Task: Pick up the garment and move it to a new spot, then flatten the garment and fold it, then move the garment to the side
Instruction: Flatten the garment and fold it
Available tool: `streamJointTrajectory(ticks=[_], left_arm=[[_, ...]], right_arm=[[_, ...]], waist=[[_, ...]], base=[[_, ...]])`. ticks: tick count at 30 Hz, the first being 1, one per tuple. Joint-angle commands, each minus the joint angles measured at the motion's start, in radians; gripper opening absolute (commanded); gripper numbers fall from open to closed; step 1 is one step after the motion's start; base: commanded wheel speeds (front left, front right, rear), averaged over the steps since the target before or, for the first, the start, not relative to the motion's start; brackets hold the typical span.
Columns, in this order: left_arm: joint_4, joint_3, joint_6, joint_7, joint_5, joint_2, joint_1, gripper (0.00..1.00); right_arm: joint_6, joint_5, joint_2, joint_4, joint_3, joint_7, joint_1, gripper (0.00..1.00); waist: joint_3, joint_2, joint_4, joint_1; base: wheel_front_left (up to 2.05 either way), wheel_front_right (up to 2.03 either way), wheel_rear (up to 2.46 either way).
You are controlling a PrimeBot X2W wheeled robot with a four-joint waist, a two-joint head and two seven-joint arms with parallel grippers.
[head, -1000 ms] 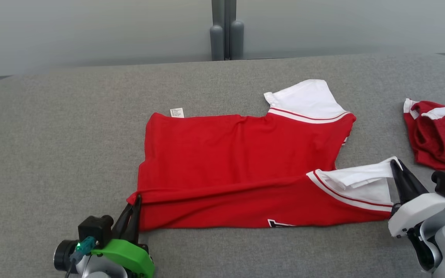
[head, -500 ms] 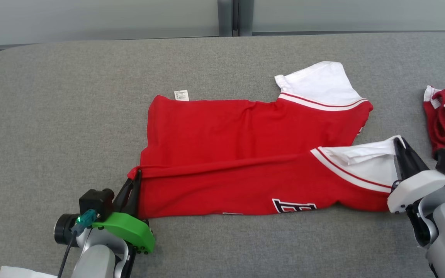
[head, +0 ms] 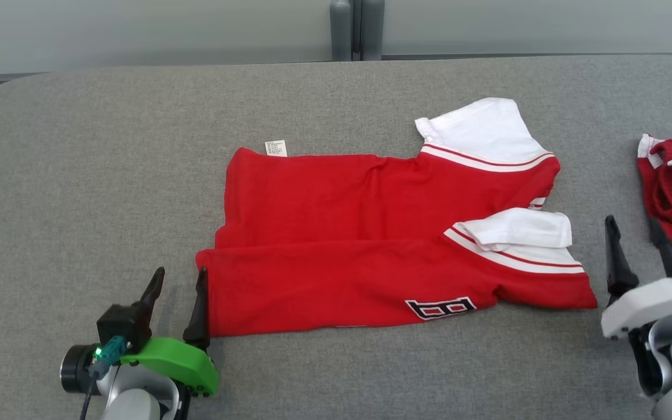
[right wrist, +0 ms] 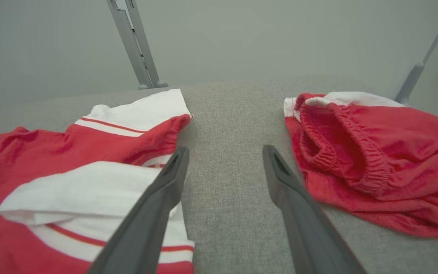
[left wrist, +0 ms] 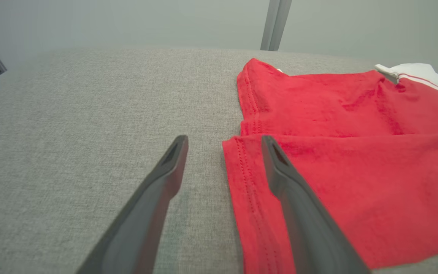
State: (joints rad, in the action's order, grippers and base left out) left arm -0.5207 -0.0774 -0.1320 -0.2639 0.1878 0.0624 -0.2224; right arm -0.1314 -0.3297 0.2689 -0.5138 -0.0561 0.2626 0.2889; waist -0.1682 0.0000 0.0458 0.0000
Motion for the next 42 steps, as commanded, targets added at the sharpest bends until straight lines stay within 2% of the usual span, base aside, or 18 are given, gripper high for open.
streamJointTrajectory(ticks=[1,8,12,17,22,23,24,26,32,36,42], left_arm=[[0.009,0.005,0.003,0.0,-0.008,-0.003,0.023,1.0],[0.018,0.002,0.003,0.0,-0.006,-0.01,0.079,1.0],[0.013,-0.01,0.003,0.0,0.003,-0.011,0.082,1.0],[0.009,-0.024,0.003,0.0,0.013,-0.01,0.074,1.0],[0.006,-0.027,0.003,0.0,0.013,-0.01,0.074,1.0],[0.006,-0.028,0.003,0.0,0.014,-0.011,0.076,1.0],[0.005,-0.029,0.003,0.0,0.016,-0.011,0.078,1.0],[0.005,-0.03,0.003,0.0,0.019,-0.011,0.082,1.0],[-0.001,-0.045,0.003,0.0,0.05,-0.011,0.091,1.0],[-0.032,-0.083,0.003,0.0,0.092,-0.01,0.076,1.0],[-0.068,-0.088,0.003,0.0,0.124,-0.01,0.046,1.0]], right_arm=[[0.002,0.009,-0.009,0.002,-0.001,0.003,-0.037,1.0],[0.002,-0.008,-0.036,-0.009,0.085,0.003,-0.134,1.0],[0.002,-0.013,-0.046,-0.037,0.094,0.003,-0.132,1.0],[0.002,-0.018,-0.051,-0.105,0.109,0.003,-0.113,1.0],[0.001,-0.044,-0.057,-0.192,0.177,0.0,-0.094,1.0],[0.001,-0.051,-0.055,-0.207,0.191,-0.001,-0.092,0.91],[0.001,-0.06,-0.052,-0.217,0.2,-0.003,-0.089,0.48],[0.001,-0.075,-0.041,-0.229,0.215,-0.004,-0.085,0.0],[0.002,-0.089,0.009,-0.204,0.202,0.0,-0.079,0.0],[0.002,-0.078,0.014,-0.167,0.191,0.0,-0.073,0.0],[0.002,-0.066,0.013,-0.139,0.192,0.001,-0.067,0.0]], waist=[[0.008,0.0,-0.002,0.0],[0.017,0.0,-0.012,0.0],[0.014,0.0,-0.013,0.0],[0.018,0.0,-0.001,0.0],[0.021,0.0,0.013,0.0],[0.021,0.0,0.015,0.0],[0.022,0.0,0.017,0.0],[0.023,0.0,0.019,0.0],[0.024,0.0,0.015,0.0],[0.015,0.0,0.005,0.0],[-0.003,0.0,-0.008,0.0]], base=[[0.0,0.0,0.0],[0.0,0.0,0.0],[0.0,0.0,0.0],[0.0,0.0,0.0],[0.0,0.0,0.0],[0.0,0.0,0.0],[0.0,0.0,0.0],[0.0,0.0,0.0],[0.0,0.0,0.0],[0.0,0.0,0.0],[0.0,0.0,0.0]])
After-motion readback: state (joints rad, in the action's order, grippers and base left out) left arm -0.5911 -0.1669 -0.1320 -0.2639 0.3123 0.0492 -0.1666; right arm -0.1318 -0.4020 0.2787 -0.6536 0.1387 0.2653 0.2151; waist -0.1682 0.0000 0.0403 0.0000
